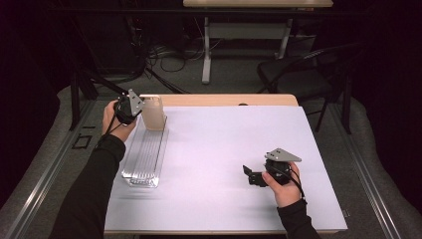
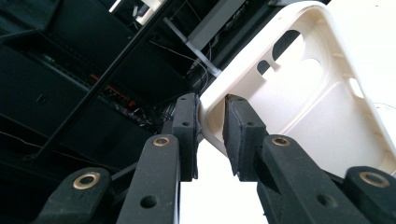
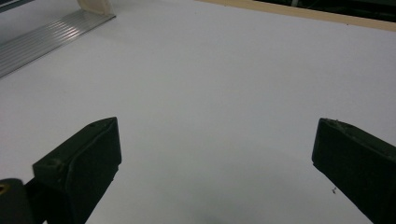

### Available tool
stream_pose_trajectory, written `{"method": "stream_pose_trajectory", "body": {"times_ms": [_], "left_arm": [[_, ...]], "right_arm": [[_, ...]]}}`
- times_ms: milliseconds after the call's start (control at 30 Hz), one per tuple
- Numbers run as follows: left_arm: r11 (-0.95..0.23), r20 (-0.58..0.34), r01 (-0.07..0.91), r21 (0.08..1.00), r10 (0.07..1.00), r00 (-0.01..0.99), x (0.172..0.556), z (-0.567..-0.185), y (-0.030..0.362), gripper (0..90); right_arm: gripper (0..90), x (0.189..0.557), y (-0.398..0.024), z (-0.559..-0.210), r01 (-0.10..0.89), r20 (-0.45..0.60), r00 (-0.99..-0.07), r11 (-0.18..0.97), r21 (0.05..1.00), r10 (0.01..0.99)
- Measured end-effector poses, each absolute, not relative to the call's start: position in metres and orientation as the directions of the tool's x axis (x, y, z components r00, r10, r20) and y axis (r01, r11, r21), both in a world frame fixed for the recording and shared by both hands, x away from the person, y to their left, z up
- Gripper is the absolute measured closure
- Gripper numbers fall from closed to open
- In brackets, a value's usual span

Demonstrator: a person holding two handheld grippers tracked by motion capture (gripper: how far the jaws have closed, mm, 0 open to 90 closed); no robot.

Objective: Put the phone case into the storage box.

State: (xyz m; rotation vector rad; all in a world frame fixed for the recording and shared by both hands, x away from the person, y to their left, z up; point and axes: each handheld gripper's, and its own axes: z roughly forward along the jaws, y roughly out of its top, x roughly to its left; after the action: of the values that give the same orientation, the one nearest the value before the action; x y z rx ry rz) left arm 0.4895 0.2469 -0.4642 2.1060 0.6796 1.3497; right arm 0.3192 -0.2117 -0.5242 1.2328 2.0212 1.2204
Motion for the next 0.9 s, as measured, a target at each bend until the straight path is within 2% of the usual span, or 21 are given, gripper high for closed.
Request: {"method": "stream_pose_trajectory", "body": {"times_ms": [300, 900], "left_arm": [[-0.726, 0.645, 0.139, 0.674, 0.669, 0.369, 0.4904, -0.4652, 0.2473, 71.1], [-0.706, 0.627, 0.156, 0.691, 0.693, 0.356, 0.4921, -0.4653, 0.2505, 51.0]], "right_arm": [[1.3, 0.3192, -0.2112, -0.5246, 0.455, 0.053, -0.482, 0.199, 0.868, 0.874], [1.5, 0.3192, -0.2109, -0.5246, 0.453, 0.051, -0.485, 0.201, 0.869, 0.873]]}}
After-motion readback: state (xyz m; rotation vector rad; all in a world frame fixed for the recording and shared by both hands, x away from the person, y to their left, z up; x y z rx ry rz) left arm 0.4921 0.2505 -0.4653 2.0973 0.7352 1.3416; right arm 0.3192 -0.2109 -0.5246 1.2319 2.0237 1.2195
